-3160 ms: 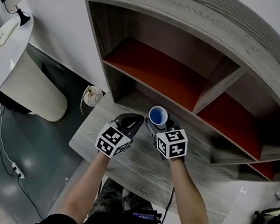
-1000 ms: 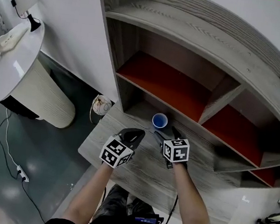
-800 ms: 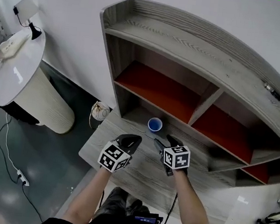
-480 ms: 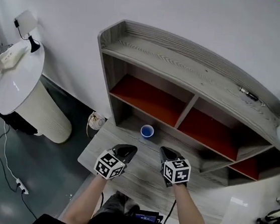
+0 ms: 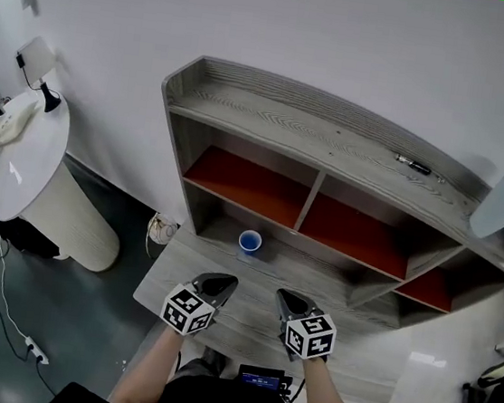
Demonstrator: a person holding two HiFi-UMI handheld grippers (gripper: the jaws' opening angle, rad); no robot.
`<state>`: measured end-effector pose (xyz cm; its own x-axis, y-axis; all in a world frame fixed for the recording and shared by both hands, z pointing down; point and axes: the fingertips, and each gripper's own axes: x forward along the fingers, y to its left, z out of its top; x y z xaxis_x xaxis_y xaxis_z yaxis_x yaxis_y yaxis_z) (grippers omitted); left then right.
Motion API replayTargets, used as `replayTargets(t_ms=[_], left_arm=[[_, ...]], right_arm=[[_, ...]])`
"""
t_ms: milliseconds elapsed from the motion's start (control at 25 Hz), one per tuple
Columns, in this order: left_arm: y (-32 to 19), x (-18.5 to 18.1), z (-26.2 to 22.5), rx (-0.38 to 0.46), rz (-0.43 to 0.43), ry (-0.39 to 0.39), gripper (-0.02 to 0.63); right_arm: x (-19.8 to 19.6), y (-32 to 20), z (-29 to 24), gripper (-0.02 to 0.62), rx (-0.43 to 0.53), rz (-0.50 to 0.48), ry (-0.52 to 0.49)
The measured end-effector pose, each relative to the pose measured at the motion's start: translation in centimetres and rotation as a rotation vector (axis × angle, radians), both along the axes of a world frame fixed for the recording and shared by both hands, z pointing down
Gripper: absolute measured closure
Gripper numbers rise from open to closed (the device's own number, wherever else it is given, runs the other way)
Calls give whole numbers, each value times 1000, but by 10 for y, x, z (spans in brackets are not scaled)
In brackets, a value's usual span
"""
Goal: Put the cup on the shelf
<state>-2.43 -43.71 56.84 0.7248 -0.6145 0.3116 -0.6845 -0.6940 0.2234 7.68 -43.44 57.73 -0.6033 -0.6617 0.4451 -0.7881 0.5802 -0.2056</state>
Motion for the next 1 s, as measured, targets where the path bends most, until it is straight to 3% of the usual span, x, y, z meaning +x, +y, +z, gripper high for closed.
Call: replayTargets(t_ms=[280,1000], left_arm=[[11,15,-11,16,56,81,606],[62,41,-26,63,68,87,604]], right_arm=[[2,-1,-8,594,15,4,-26],[14,51,-13,594,19,-33,-74]])
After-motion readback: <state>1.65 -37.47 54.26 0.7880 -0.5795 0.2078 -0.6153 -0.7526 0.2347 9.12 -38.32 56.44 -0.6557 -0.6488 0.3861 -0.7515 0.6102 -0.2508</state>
